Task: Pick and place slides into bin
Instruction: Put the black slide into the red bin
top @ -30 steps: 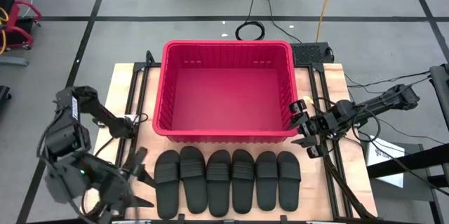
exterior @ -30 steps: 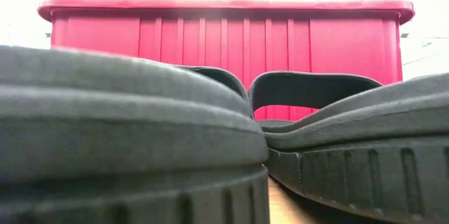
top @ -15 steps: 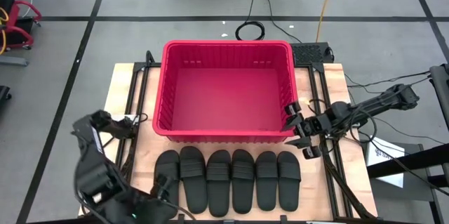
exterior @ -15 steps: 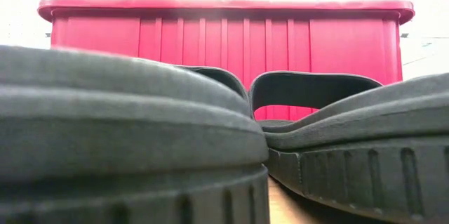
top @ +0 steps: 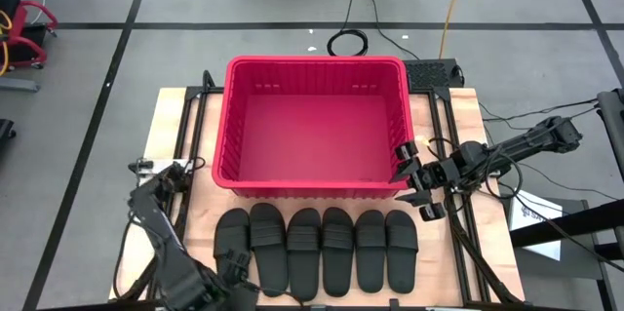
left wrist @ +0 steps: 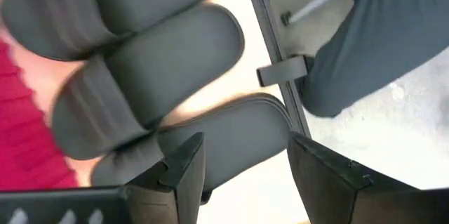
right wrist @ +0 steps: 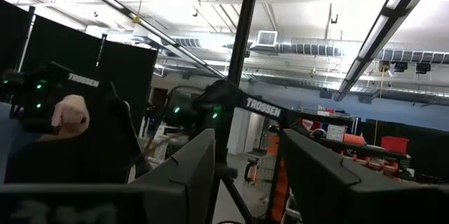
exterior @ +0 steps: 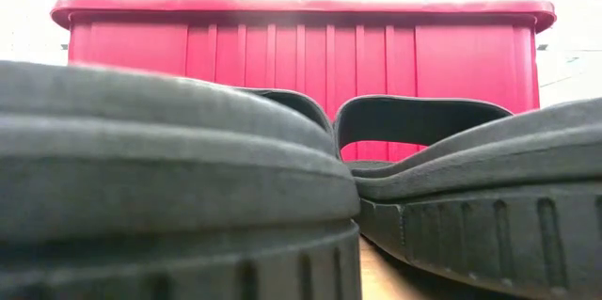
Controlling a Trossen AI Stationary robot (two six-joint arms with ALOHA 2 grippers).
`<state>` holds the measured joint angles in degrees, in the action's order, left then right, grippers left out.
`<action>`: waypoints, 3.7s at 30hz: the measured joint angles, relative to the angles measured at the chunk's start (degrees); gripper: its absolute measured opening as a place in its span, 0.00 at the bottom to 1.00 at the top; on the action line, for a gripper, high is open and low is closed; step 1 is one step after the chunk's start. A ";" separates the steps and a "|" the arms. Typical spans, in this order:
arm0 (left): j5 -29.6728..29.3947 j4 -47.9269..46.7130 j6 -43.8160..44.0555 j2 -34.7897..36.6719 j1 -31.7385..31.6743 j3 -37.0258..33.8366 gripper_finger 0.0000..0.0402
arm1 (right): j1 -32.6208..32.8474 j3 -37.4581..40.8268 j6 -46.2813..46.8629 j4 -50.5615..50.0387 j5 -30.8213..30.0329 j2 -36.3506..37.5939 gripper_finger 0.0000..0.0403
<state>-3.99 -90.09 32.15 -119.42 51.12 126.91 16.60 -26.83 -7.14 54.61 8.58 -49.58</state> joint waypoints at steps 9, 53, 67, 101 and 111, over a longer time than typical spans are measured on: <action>0.75 0.14 0.39 -6.10 -0.05 -0.33 0.49 | 0.00 0.00 0.17 -0.54 0.00 0.02 0.39; -3.79 0.02 5.83 -3.57 -1.59 -29.25 0.49 | -0.02 0.00 0.04 -2.29 -2.82 0.00 0.39; -10.41 0.16 7.75 -2.36 -2.67 -31.18 0.49 | -0.02 0.00 0.20 -2.62 -2.82 0.02 0.39; -11.35 -0.28 11.10 -2.36 -3.98 -37.75 0.12 | -0.02 0.00 0.01 -2.64 -2.86 0.02 0.39; -10.02 -0.12 10.02 -2.36 -3.98 -37.75 0.02 | -0.02 0.00 -0.08 -2.64 -2.89 0.02 0.39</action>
<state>-14.01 -90.22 42.17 -121.78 47.13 89.17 16.58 -26.83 -7.21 51.96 5.69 -49.56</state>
